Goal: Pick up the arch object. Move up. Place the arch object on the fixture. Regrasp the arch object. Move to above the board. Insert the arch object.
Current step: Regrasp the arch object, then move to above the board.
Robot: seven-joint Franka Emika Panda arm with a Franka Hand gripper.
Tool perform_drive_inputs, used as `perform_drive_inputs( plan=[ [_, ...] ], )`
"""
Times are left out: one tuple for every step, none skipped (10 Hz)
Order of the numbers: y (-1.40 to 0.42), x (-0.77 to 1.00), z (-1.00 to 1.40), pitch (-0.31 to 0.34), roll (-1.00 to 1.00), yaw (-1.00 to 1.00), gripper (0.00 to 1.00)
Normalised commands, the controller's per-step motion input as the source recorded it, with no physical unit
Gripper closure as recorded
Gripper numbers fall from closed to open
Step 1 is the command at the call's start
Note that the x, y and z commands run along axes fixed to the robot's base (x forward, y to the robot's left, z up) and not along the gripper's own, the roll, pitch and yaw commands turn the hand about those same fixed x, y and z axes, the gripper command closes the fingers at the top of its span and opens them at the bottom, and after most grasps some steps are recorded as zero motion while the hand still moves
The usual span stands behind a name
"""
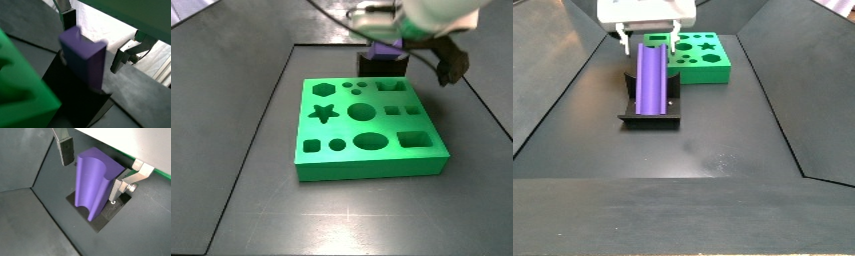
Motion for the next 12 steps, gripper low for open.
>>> perform_drive_inputs(
  plan=[
    [-0.01,0.09,-0.37,0.015,0.05,0.02,0.00],
    [-0.01,0.09,-0.18,0.022,0.05,0.03,0.00],
    [0.00,0.00,0.00,0.000,0.00,0.00,1.00],
    [0.34,0.28,1.00,0.048,-0.23,0.05,1.00],
    [0.34,0.28,1.00,0.049,-0.24,0.05,1.00],
    [0.31,0.25,1.00,0.044,-0.22,0.04,1.00],
    [0.29,0.23,1.00,0.014,-0.17,0.05,1.00],
    [0.27,0.22,1.00,0.002,-0.13,0.04,1.00],
    [0.26,0.21,1.00,0.001,-0.12,0.04,1.00],
    [0.24,0.19,1.00,0.007,-0.10,0.03,1.00],
    [0.22,0.18,1.00,0.014,-0.08,0.02,1.00],
    [0.19,0.15,1.00,0.031,-0.07,0.01,1.00]
  ],
)
